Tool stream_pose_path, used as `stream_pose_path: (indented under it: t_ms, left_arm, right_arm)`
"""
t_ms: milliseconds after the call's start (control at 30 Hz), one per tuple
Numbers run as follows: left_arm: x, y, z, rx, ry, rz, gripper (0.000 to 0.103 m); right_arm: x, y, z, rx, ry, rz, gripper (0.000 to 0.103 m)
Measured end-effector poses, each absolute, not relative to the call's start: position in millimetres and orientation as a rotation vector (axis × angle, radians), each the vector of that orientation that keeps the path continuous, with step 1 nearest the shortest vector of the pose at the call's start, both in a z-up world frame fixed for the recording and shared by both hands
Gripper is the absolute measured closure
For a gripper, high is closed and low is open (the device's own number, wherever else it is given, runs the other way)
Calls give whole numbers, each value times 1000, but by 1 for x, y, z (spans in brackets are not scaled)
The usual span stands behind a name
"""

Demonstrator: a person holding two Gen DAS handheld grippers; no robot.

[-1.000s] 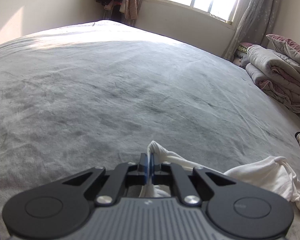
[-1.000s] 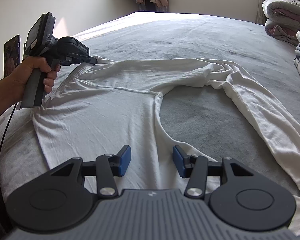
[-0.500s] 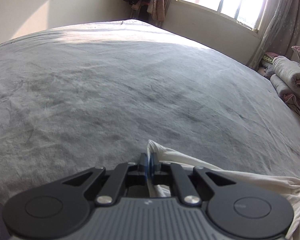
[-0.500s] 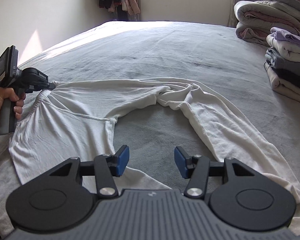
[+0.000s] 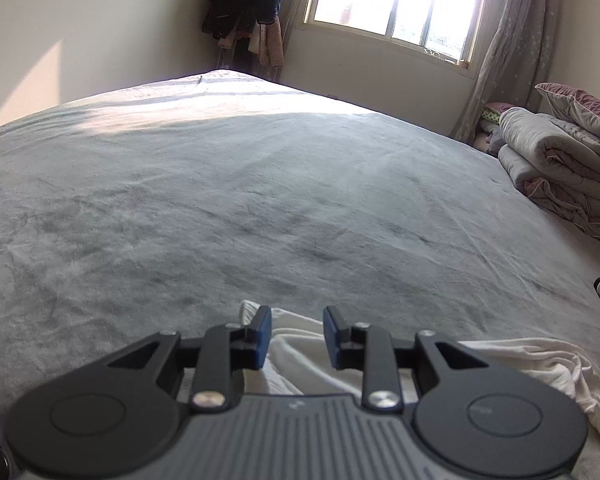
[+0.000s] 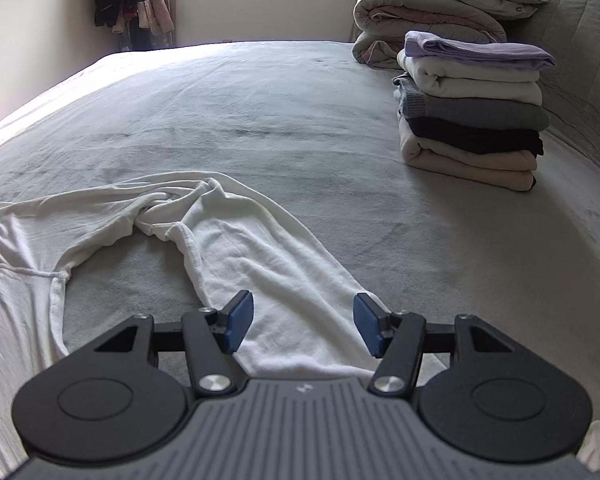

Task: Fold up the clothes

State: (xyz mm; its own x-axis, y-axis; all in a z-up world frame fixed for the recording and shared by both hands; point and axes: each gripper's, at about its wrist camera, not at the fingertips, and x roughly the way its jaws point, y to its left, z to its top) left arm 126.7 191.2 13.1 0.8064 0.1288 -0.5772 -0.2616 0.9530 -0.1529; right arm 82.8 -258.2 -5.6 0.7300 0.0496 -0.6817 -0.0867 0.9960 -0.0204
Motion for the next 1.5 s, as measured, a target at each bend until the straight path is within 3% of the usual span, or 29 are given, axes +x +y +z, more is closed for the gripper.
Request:
stream_pose_path:
  t_ms: [367, 500, 567, 600, 867, 1200, 1333, 1400, 1500]
  left_arm:
    - [136, 200, -1, -196, 640, 299, 73]
    - [142, 218, -9, -249, 653, 351, 73]
    - [145, 225, -14, -289, 666, 360, 73]
    - [147, 227, -17, -315, 673, 357, 73]
    - [151, 227, -20, -336, 674, 345, 73]
    - [155, 233, -20, -363, 666, 317, 75]
    - [157, 237, -21, -384, 651, 277, 77]
    - [158, 238, -22, -388, 645, 264, 78]
    - [159, 241, -23, -406, 640, 255, 84]
  right_arm:
    - [103, -300, -21, -25, 814, -23, 45]
    - [108, -297, -24, -20, 847, 17, 62]
    - [112, -292, -23, -29, 863, 59, 96]
    - [113, -288, -21, -56, 864, 56, 99]
    - [143, -281, -3, -308, 797, -88, 99]
    - [205, -295, 3, -255, 769, -208, 96]
    - [202, -285, 9, -155, 745, -115, 80]
    - [203, -274, 12, -133, 737, -67, 63]
    - [207, -252, 17, -119, 721, 8, 62]
